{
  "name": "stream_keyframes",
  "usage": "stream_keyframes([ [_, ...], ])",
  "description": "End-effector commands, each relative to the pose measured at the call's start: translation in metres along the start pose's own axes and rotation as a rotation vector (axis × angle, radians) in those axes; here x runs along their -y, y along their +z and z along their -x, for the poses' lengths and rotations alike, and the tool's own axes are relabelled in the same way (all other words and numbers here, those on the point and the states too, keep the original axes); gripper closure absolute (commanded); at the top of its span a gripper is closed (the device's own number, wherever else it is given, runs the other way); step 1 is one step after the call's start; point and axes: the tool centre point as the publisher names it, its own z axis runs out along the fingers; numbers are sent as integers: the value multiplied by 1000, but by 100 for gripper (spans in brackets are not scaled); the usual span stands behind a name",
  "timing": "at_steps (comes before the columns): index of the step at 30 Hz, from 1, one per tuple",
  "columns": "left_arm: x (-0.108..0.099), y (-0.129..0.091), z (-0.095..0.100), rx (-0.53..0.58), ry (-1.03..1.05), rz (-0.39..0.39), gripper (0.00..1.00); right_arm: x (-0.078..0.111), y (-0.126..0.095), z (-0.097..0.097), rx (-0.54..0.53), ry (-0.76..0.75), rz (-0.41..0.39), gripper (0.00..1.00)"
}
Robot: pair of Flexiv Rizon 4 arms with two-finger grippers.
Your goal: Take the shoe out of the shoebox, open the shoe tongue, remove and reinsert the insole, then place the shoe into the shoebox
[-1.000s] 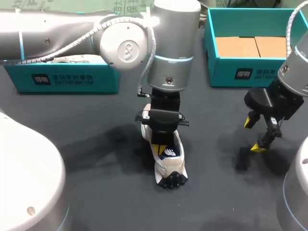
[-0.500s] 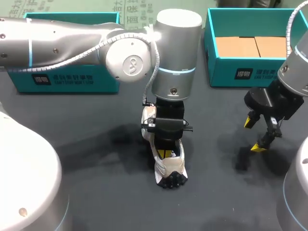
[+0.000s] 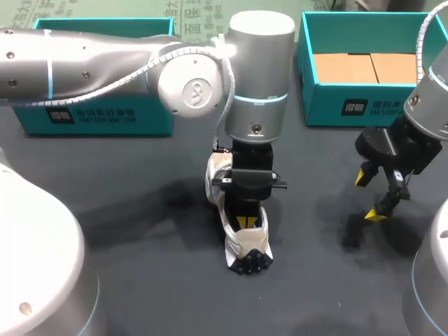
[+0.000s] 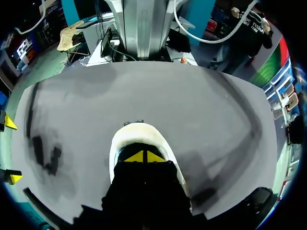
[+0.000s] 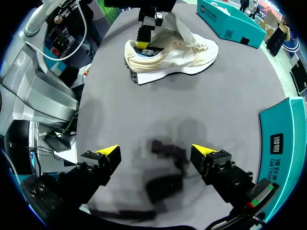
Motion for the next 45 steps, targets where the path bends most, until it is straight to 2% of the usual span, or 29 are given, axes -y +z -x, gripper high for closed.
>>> stream_keyframes([
  [1,-1,22,8,-9,-8,4,100,0,1,-1,2,1,-1,0],
  [3,-3,31,10,-20,-5,3,100,0,1,-1,2,1,-1,0],
  [5,-6,38,13,-28,-24,35,100,0,1,-1,2,1,-1,0],
  [9,-13,45,11,-39,-57,69,100,0,1,-1,2,1,-1,0],
  [14,-7,23,4,20,-39,82,100,0,1,-1,2,1,-1,0],
  [18,-1,18,9,58,-22,98,100,0,1,-1,2,1,-1,0],
  [26,-11,53,29,69,-46,187,100,0,1,-1,2,1,-1,0],
  [32,-29,68,29,43,-90,207,100,0,1,-1,2,1,-1,0],
  [39,-41,59,13,25,-125,248,100,0,1,-1,2,1,-1,0],
  [45,-34,36,3,43,-122,270,100,0,1,-1,2,1,-1,0],
])
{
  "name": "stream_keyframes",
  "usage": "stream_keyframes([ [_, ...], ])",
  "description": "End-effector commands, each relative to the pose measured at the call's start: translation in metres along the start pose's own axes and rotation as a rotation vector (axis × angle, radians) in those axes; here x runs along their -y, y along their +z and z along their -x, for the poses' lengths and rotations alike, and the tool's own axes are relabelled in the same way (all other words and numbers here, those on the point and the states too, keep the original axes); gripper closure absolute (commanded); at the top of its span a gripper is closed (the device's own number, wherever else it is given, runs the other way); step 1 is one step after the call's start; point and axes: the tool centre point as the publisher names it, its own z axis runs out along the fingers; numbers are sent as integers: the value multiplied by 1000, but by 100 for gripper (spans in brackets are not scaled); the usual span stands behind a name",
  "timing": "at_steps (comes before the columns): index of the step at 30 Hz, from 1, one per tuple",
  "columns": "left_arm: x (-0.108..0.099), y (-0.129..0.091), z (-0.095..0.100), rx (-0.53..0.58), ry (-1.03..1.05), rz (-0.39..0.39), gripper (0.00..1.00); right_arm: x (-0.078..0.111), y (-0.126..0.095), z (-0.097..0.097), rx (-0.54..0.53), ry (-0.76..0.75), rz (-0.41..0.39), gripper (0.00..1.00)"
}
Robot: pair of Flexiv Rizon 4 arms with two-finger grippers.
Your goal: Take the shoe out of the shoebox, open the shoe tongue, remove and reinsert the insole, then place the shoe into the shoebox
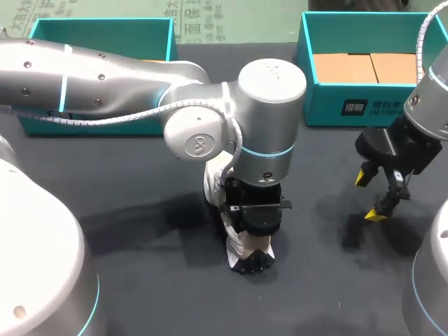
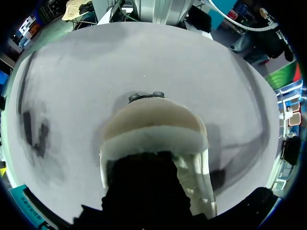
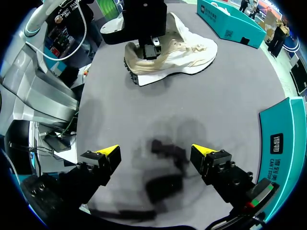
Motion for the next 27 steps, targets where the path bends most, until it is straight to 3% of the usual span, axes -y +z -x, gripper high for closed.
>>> stream_keyframes([
  [1,-4,-11,-13,32,2,7,100,0,1,-1,2,0,-1,0],
  [10,-1,-44,-16,45,21,-6,100,0,1,-1,2,0,-1,0],
  [20,-14,-45,-4,-1,-70,166,100,0,1,-1,2,0,-1,0],
  [27,-31,-41,-9,-16,-143,222,100,0,1,-1,2,0,-1,0],
])
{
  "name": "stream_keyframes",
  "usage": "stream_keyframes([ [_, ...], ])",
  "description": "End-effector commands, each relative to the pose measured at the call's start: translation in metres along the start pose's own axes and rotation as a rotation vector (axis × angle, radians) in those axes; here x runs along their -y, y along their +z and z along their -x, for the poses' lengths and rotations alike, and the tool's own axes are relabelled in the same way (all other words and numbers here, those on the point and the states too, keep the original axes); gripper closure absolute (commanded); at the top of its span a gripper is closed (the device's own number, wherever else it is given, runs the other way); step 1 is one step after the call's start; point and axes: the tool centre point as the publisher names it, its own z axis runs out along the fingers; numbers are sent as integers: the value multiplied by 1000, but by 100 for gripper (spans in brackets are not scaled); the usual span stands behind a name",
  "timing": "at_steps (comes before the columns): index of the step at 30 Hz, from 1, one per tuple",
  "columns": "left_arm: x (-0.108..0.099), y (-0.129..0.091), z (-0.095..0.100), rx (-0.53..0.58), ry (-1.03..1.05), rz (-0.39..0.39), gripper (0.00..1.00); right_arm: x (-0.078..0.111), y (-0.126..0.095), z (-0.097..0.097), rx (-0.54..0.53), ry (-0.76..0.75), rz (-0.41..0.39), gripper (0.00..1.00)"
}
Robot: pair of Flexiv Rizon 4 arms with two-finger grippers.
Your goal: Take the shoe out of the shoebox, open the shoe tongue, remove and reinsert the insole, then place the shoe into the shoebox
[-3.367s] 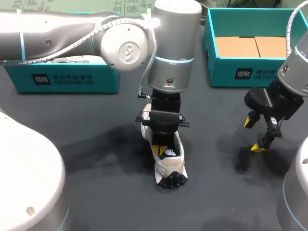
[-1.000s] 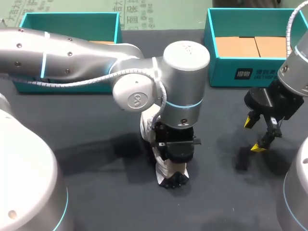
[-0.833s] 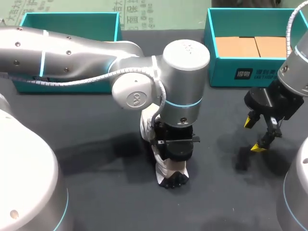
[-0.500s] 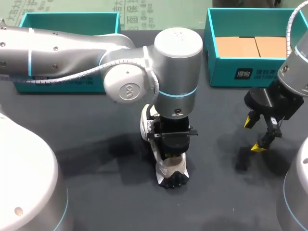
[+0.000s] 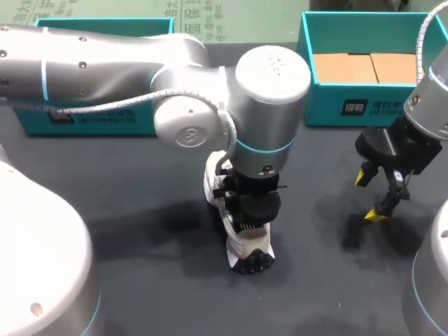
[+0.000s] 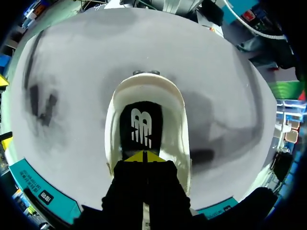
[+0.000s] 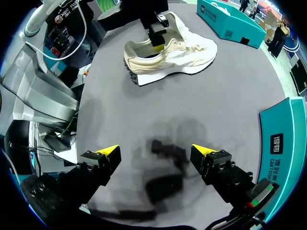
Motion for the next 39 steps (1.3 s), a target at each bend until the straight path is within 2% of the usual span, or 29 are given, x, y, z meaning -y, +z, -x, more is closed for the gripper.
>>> stream_keyframes([
  [1,-2,3,4,-19,-19,26,100,0,0,-1,2,0,-1,0],
  [5,-4,4,2,-34,-37,40,100,0,0,-1,2,0,-1,0],
  [6,-4,4,1,-36,-40,41,93,0,0,-1,2,0,-1,0],
  [7,-4,4,-1,-45,-44,40,76,0,0,-1,2,0,-1,0],
  [8,-4,4,-2,-48,-46,40,54,0,0,-1,2,0,-1,0],
  [9,-4,4,-4,-55,-54,31,9,0,0,-1,2,0,-1,0],
  [10,-4,4,-5,-61,-56,29,0,0,0,-1,2,0,-1,0],
  [16,-2,8,-8,-78,-70,14,0,0,0,-1,2,0,-1,0],
  [26,2,-8,-20,-53,-70,-2,0,0,0,-1,2,0,-1,0],
  [39,-6,-7,-8,-32,-75,-13,0,0,0,-1,2,0,-1,0],
])
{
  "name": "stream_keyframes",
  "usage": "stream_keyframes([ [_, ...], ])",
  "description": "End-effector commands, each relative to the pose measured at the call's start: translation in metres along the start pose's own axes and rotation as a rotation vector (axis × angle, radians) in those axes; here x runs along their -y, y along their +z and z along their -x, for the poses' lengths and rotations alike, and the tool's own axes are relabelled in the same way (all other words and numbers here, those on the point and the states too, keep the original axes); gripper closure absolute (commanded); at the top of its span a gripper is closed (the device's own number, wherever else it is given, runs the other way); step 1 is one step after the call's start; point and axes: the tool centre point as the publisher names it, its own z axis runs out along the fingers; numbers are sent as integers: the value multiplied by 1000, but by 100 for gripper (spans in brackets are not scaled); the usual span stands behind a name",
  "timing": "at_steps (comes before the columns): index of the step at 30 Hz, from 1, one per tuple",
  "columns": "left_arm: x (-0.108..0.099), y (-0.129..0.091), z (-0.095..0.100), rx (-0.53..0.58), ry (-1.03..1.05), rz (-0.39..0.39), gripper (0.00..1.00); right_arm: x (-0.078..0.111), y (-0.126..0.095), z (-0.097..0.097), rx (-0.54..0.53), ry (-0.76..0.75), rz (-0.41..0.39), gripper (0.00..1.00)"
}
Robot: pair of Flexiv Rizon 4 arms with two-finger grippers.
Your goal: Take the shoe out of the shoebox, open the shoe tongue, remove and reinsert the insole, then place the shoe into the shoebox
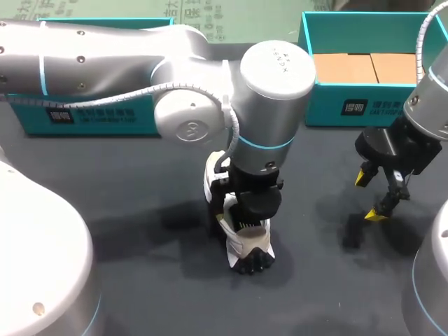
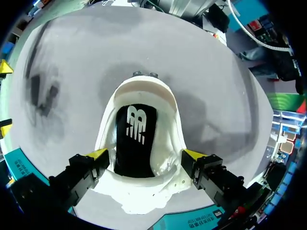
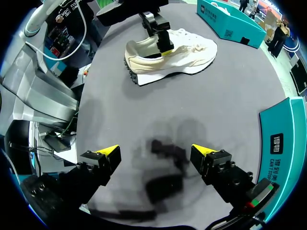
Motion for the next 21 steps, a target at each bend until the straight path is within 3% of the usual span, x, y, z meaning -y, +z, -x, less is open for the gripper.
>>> stream_keyframes([
  [1,-4,3,3,-3,1,-10,0,0,0,-1,2,0,-1,0],
  [14,-38,-5,5,8,4,-151,0,0,0,-1,2,0,-1,0],
  [21,-54,-11,7,30,-37,-161,0,0,0,-1,2,0,-1,0],
])
